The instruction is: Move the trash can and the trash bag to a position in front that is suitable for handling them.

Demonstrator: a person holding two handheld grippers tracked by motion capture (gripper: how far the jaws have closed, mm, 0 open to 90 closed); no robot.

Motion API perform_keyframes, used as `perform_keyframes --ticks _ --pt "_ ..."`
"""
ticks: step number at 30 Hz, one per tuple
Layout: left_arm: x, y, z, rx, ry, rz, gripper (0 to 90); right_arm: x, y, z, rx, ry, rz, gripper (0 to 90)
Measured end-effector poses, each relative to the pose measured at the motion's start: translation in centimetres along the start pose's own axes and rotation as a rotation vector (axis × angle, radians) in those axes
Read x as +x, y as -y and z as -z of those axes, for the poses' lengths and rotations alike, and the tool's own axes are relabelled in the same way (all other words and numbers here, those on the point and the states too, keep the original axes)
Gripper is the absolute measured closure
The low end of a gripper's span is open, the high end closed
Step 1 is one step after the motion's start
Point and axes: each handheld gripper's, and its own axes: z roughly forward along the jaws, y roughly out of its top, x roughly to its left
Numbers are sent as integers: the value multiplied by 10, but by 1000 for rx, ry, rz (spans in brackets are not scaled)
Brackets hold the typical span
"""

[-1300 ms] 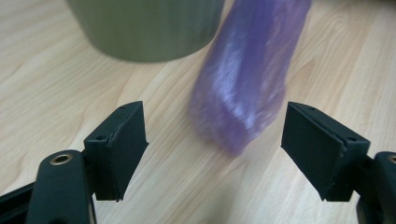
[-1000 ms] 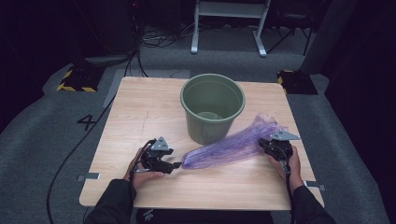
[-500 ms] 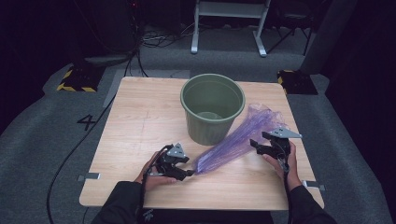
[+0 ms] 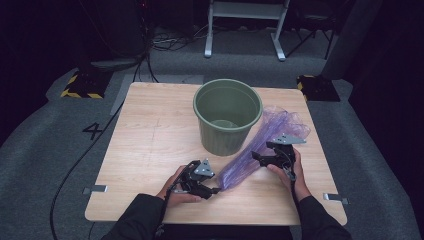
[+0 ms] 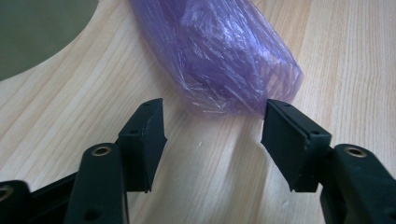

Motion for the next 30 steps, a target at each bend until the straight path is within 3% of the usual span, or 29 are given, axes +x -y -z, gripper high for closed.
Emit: perform_keyframes --ticks 3,7,13,19,25,30 --pt "-2 -1 -1 7 -10 -10 351 1 1 -8 34 54 5 211" --pt "2 1 1 -3 -42 13 242 -3 4 -16 73 99 7 216" --pt "12 11 23 -52 -73 58 158 -9 9 -25 107 127 -6 218" --pt "31 33 56 -64 -189 129 157 -10 9 -26 114 136 1 241" --pt "51 58 82 -72 -283 220 158 -8 10 -24 90 99 29 533" --pt "62 70 88 -67 -305 269 158 -8 11 -22 82 62 43 716"
